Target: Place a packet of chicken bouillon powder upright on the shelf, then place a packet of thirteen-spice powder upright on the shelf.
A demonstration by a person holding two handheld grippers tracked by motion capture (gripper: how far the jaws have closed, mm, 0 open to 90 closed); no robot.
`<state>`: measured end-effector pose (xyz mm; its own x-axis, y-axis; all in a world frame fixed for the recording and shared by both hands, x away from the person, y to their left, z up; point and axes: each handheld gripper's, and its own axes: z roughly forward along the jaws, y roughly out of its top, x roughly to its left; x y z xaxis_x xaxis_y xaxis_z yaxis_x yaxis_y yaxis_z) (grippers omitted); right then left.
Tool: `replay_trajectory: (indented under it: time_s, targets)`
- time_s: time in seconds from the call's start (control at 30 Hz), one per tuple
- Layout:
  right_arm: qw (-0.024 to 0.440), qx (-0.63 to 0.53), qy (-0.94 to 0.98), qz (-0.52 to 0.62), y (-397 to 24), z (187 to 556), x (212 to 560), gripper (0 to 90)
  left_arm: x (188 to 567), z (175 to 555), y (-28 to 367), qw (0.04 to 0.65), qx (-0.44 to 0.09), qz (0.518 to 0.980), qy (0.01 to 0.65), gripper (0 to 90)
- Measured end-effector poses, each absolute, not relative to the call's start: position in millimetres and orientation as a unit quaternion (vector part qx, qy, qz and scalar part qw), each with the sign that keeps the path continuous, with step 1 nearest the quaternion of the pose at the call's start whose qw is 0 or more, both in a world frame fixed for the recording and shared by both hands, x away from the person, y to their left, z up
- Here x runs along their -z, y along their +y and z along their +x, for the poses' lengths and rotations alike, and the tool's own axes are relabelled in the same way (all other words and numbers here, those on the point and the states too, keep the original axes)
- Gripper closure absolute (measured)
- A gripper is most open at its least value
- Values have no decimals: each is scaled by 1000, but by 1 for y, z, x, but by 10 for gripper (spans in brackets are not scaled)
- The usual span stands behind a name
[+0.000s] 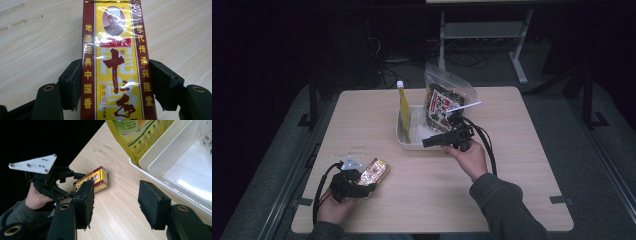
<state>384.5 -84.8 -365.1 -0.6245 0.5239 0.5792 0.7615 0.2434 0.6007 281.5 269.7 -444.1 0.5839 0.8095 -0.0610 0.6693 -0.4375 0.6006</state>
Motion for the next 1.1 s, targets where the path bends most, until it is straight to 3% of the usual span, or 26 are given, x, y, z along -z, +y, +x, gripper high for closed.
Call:
replay_trajectory:
  time_s: [0.63,1.1]
  targets:
    - [141,444,-791,-396,-91,373,369,391,428,273,250,351,-118,841,394,322]
    - [179,425,-802,-379,-74,372,376,381,419,267,233,384,-116,842,360,322]
